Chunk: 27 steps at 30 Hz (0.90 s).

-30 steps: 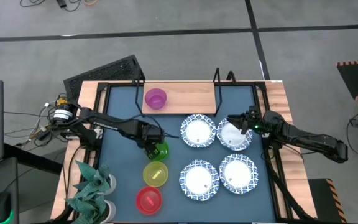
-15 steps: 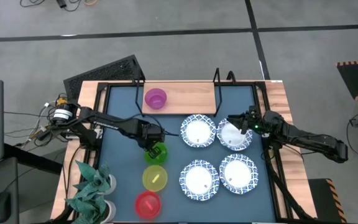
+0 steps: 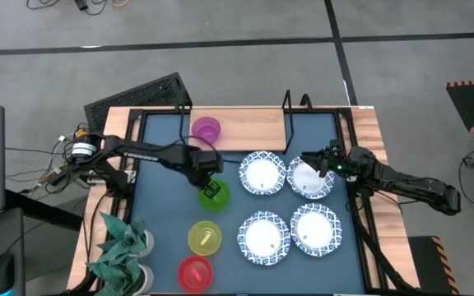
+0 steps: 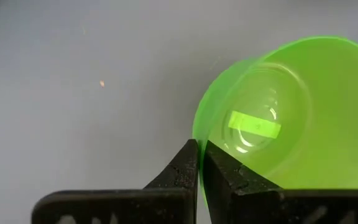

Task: Place and stack bowls onto a shelf
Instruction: Stack the green transparent bowl into the purple transparent bowl on the shelf

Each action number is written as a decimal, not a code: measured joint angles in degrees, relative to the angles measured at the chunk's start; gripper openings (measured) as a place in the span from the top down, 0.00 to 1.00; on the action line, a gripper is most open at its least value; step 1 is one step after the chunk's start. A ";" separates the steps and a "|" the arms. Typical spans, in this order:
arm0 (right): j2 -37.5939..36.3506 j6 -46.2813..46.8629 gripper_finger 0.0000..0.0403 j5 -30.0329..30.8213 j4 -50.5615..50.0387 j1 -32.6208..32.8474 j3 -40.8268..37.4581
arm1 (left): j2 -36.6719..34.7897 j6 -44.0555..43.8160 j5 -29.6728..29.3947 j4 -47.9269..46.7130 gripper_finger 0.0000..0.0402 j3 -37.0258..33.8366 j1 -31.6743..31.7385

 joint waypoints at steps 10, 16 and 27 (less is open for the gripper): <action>0.02 -0.45 0.45 0.00 0.00 0.00 0.00 | 0.00 5.31 0.75 -6.56 1.00 14.23 4.14; 0.02 -0.87 0.45 0.00 0.00 0.02 0.00 | -0.02 16.09 1.34 -11.27 1.00 21.97 9.99; 0.02 -0.87 0.45 0.23 -0.02 -0.04 0.00 | -0.03 36.88 4.67 -15.43 1.00 30.37 25.93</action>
